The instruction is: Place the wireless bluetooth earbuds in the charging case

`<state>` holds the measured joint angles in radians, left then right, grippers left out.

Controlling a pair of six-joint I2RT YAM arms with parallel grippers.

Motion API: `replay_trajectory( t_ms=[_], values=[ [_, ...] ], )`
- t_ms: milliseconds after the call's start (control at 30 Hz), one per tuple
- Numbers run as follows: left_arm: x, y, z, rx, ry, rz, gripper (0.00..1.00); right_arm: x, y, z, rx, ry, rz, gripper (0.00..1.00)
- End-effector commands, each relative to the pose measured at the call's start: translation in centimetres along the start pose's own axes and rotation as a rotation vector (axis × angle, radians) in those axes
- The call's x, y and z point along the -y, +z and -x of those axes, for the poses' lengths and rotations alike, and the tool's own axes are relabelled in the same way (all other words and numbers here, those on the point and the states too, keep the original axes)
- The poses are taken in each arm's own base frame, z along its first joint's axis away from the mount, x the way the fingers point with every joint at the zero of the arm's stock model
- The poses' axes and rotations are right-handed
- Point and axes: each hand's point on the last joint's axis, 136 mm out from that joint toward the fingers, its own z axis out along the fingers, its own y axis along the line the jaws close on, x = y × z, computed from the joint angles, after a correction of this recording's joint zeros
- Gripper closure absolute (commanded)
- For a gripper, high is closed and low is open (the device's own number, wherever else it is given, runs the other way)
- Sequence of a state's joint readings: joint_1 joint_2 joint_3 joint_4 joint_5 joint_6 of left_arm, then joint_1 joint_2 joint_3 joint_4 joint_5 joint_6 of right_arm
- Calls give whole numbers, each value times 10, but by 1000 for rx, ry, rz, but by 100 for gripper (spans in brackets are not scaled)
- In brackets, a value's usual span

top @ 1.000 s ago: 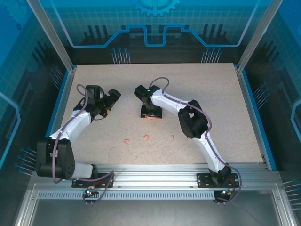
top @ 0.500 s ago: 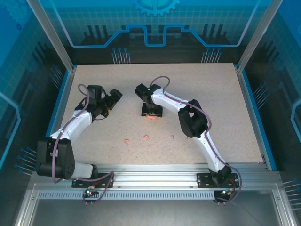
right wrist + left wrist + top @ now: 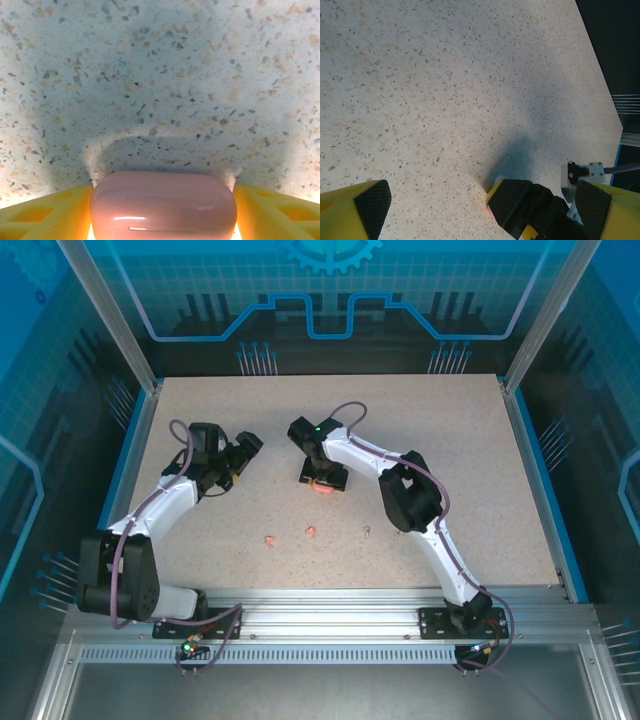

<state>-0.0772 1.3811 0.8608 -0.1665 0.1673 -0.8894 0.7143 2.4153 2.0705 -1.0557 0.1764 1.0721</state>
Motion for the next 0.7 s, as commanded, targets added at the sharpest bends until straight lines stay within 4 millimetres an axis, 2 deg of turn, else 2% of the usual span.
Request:
replay_trajectory(
  t_ms=[0,267,500,667],
  values=[
    [-2,2,-2,12,3,1,1,11,11,-17,-69,72,-71,27],
    [-2,2,-2,15,6,-6,1,8,4,-17,-48,45,-95,27],
    [-1,3,-2,13,11,-13,1,8,13,-18,-51,26,-105,29],
    [-1,1,-3,14,29,-21,1,14,18,-11,-39,0,-122,28]
  ],
)
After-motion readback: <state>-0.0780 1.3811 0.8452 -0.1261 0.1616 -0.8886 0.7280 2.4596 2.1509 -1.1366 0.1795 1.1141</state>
